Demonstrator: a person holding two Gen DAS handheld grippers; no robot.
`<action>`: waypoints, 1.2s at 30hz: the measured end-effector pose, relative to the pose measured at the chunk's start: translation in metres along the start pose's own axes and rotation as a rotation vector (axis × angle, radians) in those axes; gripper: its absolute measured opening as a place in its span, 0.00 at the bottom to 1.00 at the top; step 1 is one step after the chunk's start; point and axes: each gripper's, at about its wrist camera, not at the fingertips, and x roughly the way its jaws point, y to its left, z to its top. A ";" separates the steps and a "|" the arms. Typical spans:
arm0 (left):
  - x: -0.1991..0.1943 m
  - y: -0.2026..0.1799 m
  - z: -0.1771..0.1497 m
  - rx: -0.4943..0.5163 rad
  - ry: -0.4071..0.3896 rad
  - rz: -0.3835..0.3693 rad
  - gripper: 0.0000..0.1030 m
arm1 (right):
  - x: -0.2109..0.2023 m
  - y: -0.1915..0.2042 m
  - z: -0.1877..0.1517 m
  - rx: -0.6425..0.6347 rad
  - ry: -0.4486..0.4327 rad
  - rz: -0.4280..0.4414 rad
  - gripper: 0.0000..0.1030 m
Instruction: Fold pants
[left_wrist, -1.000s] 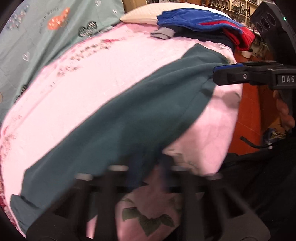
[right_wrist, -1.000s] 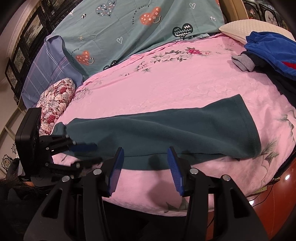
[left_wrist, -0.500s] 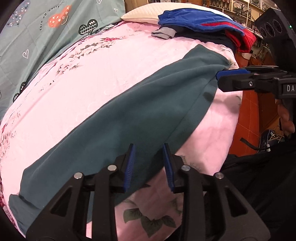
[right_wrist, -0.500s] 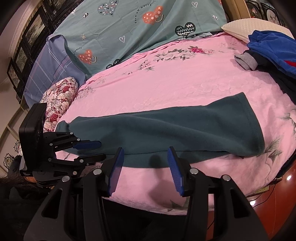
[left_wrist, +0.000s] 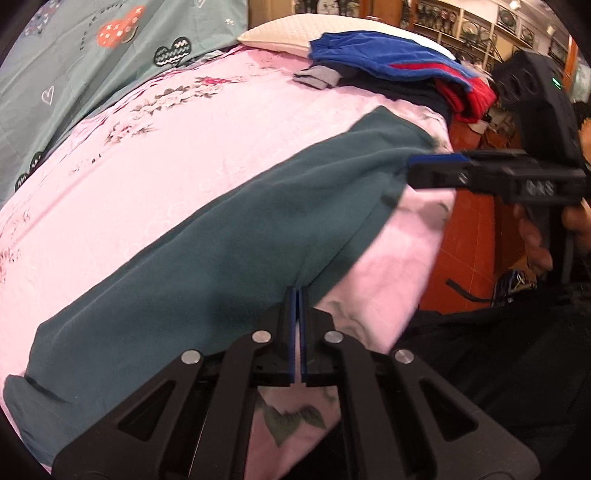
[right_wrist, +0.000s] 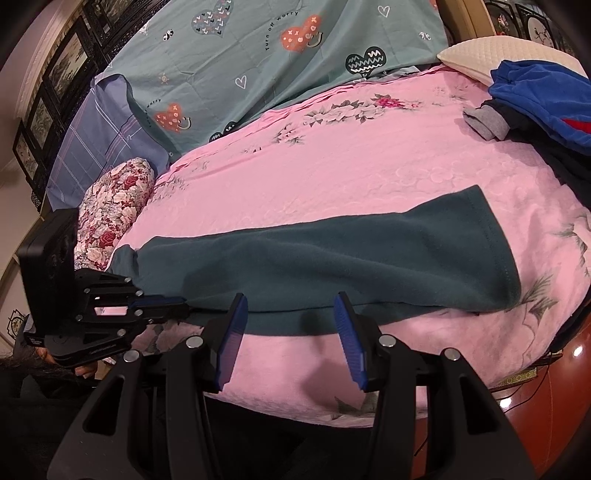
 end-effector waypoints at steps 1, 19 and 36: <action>-0.002 0.000 -0.003 0.004 0.006 -0.005 0.01 | -0.002 -0.001 0.001 0.001 -0.004 -0.006 0.48; -0.017 0.043 0.001 -0.148 -0.105 0.059 0.86 | -0.013 -0.105 0.049 0.004 0.016 -0.220 0.66; 0.011 0.111 -0.034 -0.375 -0.017 0.090 0.87 | 0.021 -0.076 0.081 -0.240 0.161 -0.344 0.09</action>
